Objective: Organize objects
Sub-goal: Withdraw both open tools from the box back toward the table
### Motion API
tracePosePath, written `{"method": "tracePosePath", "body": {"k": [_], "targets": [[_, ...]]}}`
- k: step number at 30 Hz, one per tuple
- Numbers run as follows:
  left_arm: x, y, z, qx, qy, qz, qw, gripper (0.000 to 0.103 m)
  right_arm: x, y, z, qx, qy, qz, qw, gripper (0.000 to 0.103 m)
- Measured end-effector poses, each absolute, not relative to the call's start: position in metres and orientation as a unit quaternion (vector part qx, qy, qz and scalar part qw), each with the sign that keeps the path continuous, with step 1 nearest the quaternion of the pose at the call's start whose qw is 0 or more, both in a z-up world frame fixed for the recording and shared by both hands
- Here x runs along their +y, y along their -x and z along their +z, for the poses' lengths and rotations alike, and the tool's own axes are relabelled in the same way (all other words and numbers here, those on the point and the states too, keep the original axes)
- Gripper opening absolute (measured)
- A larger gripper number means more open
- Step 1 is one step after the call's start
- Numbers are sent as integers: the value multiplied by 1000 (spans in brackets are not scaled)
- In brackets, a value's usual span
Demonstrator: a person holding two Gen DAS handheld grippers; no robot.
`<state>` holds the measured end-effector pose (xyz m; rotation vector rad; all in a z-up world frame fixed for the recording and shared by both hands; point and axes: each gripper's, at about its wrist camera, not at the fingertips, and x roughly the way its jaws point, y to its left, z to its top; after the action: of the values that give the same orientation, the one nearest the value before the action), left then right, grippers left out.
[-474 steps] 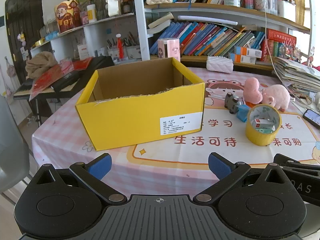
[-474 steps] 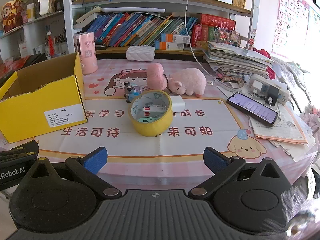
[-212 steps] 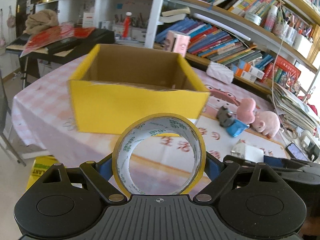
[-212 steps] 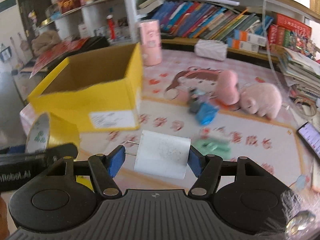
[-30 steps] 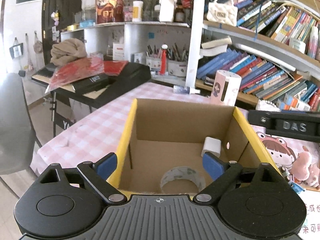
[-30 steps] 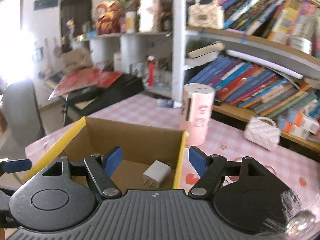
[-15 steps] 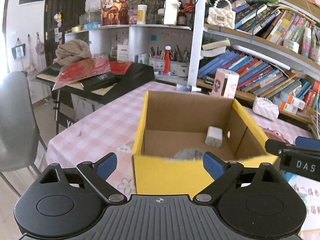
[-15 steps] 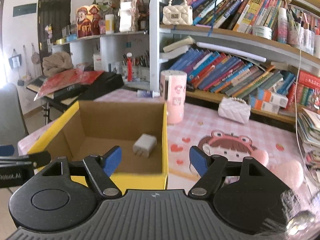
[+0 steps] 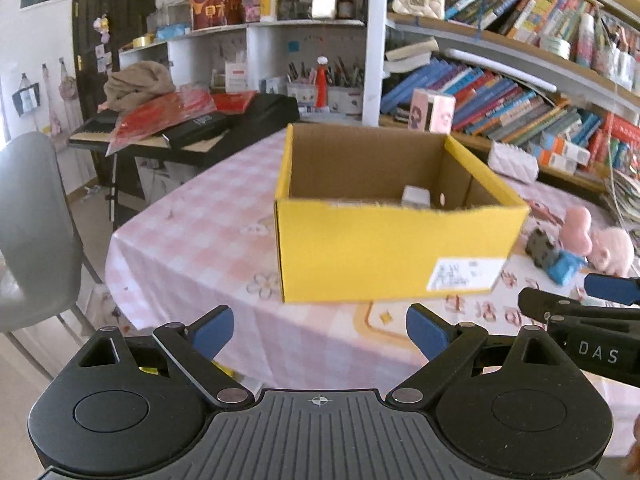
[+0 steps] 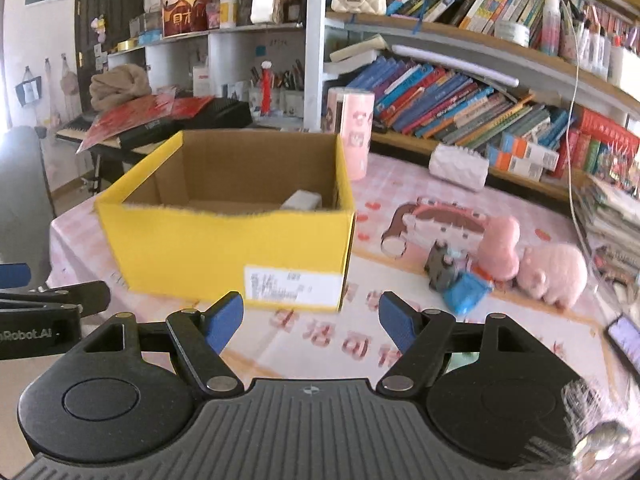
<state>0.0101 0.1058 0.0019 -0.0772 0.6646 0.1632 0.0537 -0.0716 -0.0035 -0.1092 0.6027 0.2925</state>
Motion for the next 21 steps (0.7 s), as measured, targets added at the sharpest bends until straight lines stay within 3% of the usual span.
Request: {"method": "tracePosePath", "body": {"k": [21], "targets": [[70,30,-18,371,3,-5,929,95,-105,7,-27,359,33,68,930,73]]}}
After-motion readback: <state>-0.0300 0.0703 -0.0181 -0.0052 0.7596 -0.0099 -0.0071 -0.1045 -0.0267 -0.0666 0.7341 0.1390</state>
